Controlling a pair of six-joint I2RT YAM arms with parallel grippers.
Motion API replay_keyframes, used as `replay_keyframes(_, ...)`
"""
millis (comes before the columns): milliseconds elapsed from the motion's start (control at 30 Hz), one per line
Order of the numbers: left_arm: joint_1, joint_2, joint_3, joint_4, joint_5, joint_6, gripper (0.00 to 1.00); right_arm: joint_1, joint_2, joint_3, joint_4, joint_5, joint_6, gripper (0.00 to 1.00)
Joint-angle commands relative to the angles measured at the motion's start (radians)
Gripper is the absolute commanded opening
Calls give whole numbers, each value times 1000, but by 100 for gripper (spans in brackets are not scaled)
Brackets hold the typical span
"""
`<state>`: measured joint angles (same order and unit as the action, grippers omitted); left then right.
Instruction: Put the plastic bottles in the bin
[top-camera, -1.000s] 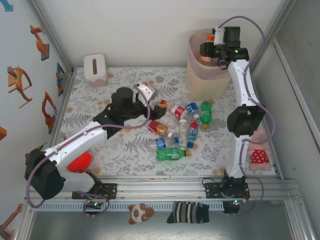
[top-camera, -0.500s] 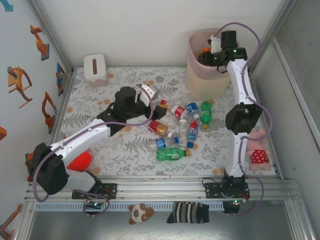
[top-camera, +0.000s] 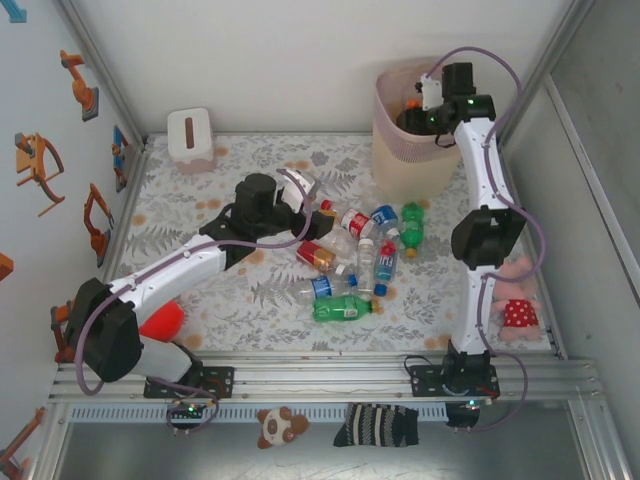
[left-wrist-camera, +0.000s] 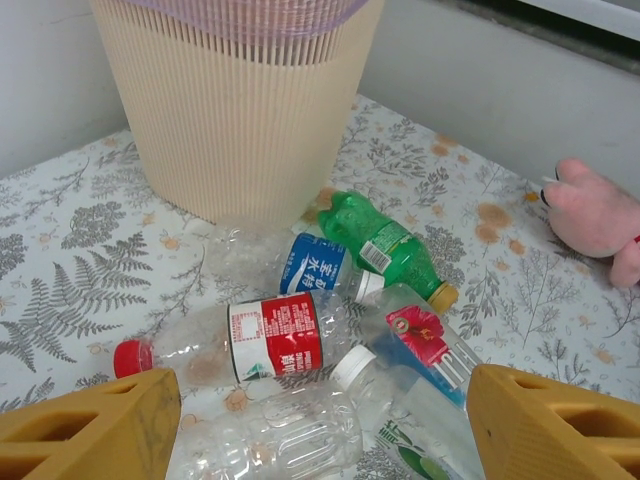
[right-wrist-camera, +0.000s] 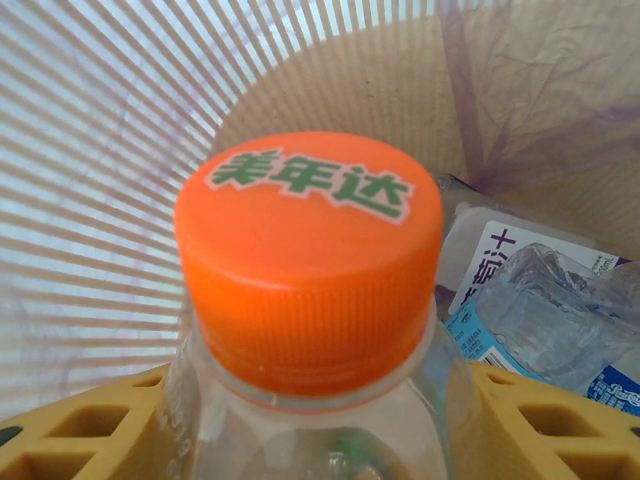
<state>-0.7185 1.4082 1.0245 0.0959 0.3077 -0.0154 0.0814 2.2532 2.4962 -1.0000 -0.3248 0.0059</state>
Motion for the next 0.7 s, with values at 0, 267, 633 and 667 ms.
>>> replay_keyframes(0, 7, 8, 22, -6, 16, -19, 74, -2, -93, 31, -39, -12, -4, 61)
replay_keyframes(267, 6, 9, 24, -12, 24, -26, 74, -3, -165, 15, -37, 0, 15, 65)
replay_keyframes(633, 5, 1, 20, -19, 25, -31, 74, -3, -194, -17, -22, 7, 27, 68)
replay_keyframes(667, 6, -1, 19, -18, 25, -32, 74, -3, -192, -20, -20, 7, 29, 68)
